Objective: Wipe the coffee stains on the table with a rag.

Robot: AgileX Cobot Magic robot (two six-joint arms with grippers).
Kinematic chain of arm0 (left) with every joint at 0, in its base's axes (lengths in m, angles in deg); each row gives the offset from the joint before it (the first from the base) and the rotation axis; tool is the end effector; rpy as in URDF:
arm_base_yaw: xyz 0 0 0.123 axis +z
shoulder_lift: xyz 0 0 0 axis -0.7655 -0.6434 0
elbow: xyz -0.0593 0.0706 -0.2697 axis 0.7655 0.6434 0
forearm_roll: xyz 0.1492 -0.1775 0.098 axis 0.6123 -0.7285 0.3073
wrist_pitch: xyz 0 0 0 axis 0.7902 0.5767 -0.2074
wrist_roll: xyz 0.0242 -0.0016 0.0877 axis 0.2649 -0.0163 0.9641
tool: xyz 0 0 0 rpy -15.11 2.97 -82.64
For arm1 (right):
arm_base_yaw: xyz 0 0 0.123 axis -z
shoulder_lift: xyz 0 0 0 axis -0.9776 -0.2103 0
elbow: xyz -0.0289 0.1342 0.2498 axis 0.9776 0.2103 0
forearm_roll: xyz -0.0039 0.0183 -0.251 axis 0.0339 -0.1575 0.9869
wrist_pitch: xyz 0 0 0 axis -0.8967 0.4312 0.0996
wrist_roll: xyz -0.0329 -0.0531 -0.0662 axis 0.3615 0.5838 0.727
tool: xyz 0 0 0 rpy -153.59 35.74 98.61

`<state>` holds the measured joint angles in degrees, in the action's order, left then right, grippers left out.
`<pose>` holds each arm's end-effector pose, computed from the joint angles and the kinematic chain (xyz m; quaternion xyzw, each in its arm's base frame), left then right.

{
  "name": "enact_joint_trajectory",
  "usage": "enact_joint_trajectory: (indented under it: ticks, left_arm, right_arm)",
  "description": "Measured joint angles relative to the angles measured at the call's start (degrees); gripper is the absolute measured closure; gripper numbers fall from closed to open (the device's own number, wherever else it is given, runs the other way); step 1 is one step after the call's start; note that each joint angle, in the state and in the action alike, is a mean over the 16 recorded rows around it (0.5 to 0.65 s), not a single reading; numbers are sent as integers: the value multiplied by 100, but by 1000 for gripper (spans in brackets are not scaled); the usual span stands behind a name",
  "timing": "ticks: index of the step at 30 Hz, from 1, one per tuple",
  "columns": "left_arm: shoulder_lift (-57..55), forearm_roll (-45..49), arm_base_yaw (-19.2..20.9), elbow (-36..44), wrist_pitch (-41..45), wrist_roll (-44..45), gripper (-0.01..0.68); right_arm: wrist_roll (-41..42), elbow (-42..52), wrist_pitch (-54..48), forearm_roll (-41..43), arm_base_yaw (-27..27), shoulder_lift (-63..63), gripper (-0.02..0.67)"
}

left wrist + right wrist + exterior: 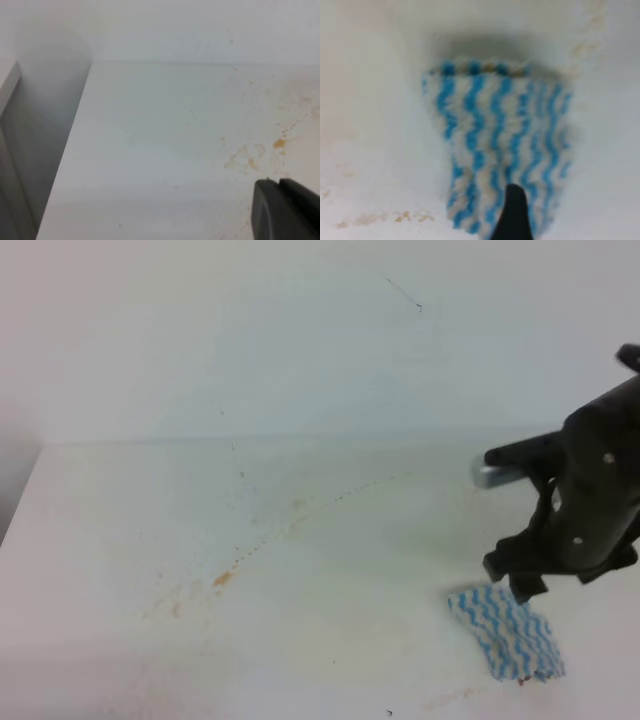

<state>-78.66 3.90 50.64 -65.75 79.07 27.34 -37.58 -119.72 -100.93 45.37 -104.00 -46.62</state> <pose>0.0543 -0.0034 0.1851 -0.0470 0.7754 -0.0591 0.6270 0.3119 0.1433 0.2154 -0.1369 0.9824 -0.0096 0.1264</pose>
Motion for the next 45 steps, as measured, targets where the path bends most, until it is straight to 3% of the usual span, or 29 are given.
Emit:
enact_joint_trajectory:
  ticks: [7, 17, 23, 34, 45]
  left_arm:
    - [10, 0, 0, 13, 4, 0, 676]
    - [-20, 0, 0, -27, 41, 0, 677]
    - [-20, 0, 0, -27, 45, 0, 677]
    - [-20, 0, 0, -27, 45, 0, 677]
    - [-20, 0, 0, -27, 45, 0, 677]
  right_arm:
    - [-404, 382, 138, 458, 0, 1098, 213]
    - [-582, 1661, 671, 580, 0, 3559, 492]
    - [-590, 2390, 910, 546, 0, 5298, 607]
    - [-589, 3210, 494, 528, 0, 7824, 650]
    - [-539, 3453, -29, 575, 0, 8938, 651]
